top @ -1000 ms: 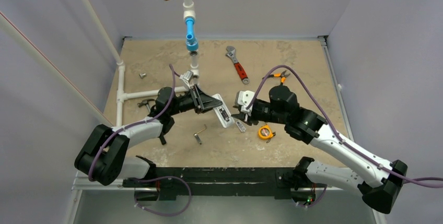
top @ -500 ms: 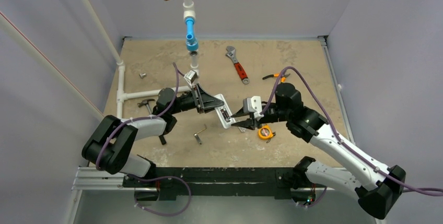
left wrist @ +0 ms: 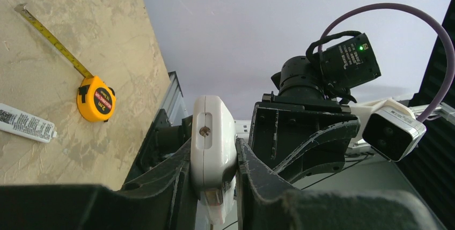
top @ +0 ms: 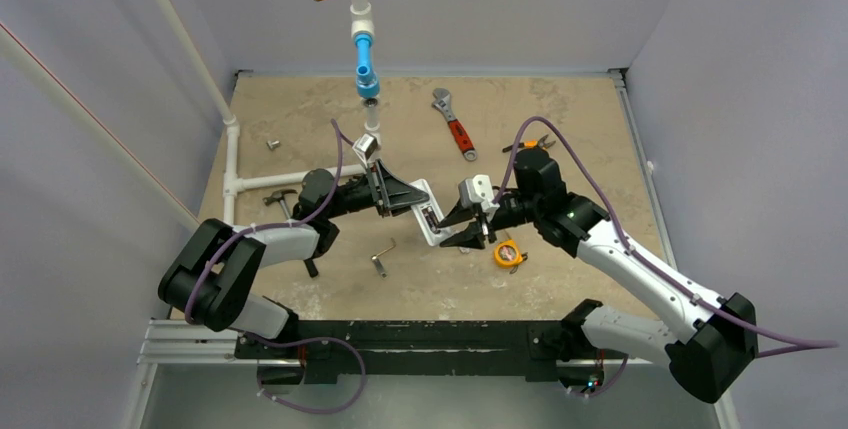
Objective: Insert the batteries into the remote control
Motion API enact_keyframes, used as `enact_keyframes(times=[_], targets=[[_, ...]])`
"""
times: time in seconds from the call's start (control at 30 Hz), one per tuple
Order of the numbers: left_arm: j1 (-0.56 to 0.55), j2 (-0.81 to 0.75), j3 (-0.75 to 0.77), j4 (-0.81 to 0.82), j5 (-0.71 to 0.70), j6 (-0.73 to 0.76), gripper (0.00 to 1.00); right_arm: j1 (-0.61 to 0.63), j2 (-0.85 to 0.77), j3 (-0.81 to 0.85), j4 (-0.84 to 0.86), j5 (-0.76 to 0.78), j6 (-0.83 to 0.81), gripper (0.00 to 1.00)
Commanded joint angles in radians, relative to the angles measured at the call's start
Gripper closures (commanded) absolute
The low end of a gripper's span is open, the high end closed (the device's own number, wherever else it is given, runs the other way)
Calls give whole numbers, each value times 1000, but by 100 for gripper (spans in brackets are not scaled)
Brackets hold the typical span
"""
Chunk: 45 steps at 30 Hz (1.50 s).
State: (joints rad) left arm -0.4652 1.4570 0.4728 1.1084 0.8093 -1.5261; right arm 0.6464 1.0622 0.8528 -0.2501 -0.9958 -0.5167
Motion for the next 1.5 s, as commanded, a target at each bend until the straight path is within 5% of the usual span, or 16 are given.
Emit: enact_keyframes(times=[0.0, 0.33, 1.47], targets=[[1, -9, -3, 79, 11, 4, 100, -5, -2, 47, 86, -43, 11, 65], [5, -4, -13, 82, -4, 6, 100, -14, 20, 38, 172, -13, 64, 68], [17, -46, -27, 37, -22, 26, 100, -25, 105, 89, 14, -46, -29, 72]])
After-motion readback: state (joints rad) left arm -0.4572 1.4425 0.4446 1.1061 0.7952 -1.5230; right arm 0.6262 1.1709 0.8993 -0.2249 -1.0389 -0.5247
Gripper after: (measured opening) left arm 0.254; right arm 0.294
